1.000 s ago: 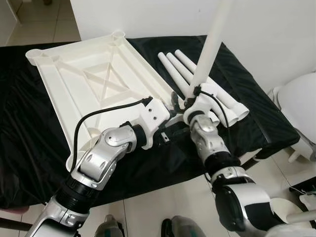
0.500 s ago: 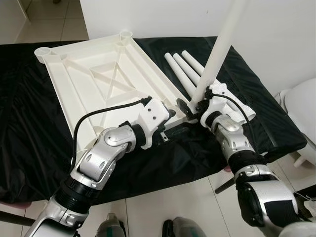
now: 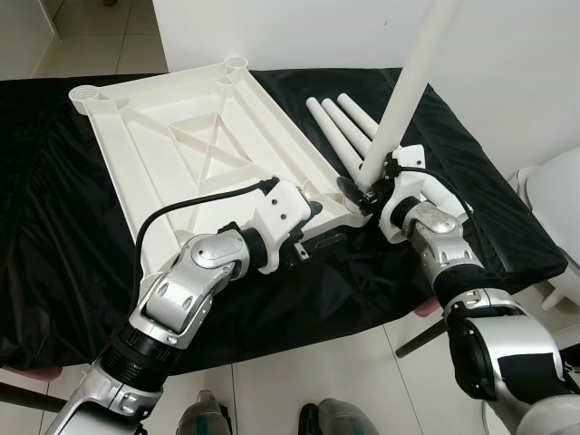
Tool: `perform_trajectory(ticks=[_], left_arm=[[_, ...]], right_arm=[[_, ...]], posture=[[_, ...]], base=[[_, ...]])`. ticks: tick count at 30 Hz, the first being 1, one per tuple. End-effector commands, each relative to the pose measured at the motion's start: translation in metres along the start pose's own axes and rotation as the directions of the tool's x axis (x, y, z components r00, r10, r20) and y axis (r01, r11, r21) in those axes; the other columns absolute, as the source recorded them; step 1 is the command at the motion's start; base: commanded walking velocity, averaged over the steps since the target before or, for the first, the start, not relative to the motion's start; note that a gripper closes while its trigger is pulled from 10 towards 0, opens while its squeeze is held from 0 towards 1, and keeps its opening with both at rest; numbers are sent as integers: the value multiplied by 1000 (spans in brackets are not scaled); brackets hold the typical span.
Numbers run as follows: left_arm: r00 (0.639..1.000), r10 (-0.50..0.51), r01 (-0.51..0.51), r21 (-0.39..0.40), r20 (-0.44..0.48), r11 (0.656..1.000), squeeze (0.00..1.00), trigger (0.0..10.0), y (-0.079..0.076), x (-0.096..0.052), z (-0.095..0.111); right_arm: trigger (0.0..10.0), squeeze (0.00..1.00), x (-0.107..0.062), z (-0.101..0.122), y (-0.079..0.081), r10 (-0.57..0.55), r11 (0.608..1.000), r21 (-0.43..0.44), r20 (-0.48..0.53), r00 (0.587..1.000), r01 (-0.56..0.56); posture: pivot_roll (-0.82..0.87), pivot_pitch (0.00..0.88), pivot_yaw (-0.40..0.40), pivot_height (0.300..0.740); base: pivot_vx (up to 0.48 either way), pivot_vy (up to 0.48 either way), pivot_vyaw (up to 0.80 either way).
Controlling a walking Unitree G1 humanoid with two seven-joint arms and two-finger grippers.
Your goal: Building children table
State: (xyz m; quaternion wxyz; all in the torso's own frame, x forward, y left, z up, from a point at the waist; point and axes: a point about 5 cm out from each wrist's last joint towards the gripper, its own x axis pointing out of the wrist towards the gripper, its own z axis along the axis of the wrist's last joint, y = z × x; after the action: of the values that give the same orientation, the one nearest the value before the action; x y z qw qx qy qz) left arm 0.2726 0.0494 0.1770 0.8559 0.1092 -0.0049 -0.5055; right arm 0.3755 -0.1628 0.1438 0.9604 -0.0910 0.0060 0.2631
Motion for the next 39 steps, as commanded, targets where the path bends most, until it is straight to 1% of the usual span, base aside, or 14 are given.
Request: perform_trajectory(ticks=[1,7,8,9,16,19,22,27,29,30,32,33,36,39], left_arm=[[1000,-4,4,8,-9,1000,0,10000,0,-1,1],[1000,-5,5,7,-9,1000,0,10000,0,0,1],[1000,-6,6,6,-8,1000,0,10000,0,0,1],[1000,-7,7,5,-8,1000,0,10000,-1,0,1],[1000,-9,9,1,-9,1000,0,10000,-3,0,0],[1000,-9,9,1,-10,1000,0,10000,-3,0,-1],[1000,-13,13,0,-8,1000,0,10000,-4,1,-1],[1000,-16,16,3,-9,1000,0,10000,-4,2,-1],[1000,-16,16,3,-9,1000,0,10000,-4,2,-1],[1000,-16,16,4,-10,1000,0,10000,-4,2,-1],[1000,-16,16,4,-10,1000,0,10000,-4,2,-1],[1000,-17,17,4,-10,1000,0,10000,-5,2,-1],[1000,-17,17,4,-10,1000,0,10000,-5,2,-1],[1000,-11,11,0,-10,1000,0,10000,-6,1,-2]], right_arm=[[0,0,-1,-4,1,21,1000,-12,-19,1000,-21],[0,0,-3,-7,1,17,1000,-5,-24,1000,-17],[7843,0,-3,-7,0,-3,1000,1,-24,1000,3],[10000,0,-2,-7,0,-28,999,18,-23,999,28],[10000,0,3,-9,2,-160,982,92,-40,986,163],[10000,0,9,-16,12,-272,941,185,-91,958,285],[10000,0,13,-20,18,-303,924,205,-117,946,321],[10000,0,22,-17,29,-441,853,234,-153,884,466],[10000,0,22,-17,29,-441,853,234,-153,884,466],[10000,0,24,-16,31,-466,835,241,-164,869,494],[10000,0,24,-16,31,-466,835,241,-164,869,494],[10000,0,27,-14,34,-488,823,237,-168,856,516],[10000,0,27,-14,34,-488,823,237,-168,856,516],[10000,0,31,-11,42,-499,818,230,-170,850,527]], posture=[[-27,0,-25,740],[-29,0,-26,740],[-28,0,-27,740],[-27,0,-30,740],[-25,0,-36,740],[-27,0,-37,740],[-28,0,-36,740],[-26,0,-39,740],[-26,0,-39,740],[-22,0,-41,740],[-22,0,-41,740],[-19,0,-46,740],[-19,0,-46,740],[-7,0,-60,740]], base=[[0,0,0],[0,0,0],[0,0,0],[0,0,0],[0,0,0],[0,0,0],[0,0,0],[0,0,0],[0,0,0],[0,0,0],[0,0,0],[0,0,0],[0,0,0],[0,0,0]])
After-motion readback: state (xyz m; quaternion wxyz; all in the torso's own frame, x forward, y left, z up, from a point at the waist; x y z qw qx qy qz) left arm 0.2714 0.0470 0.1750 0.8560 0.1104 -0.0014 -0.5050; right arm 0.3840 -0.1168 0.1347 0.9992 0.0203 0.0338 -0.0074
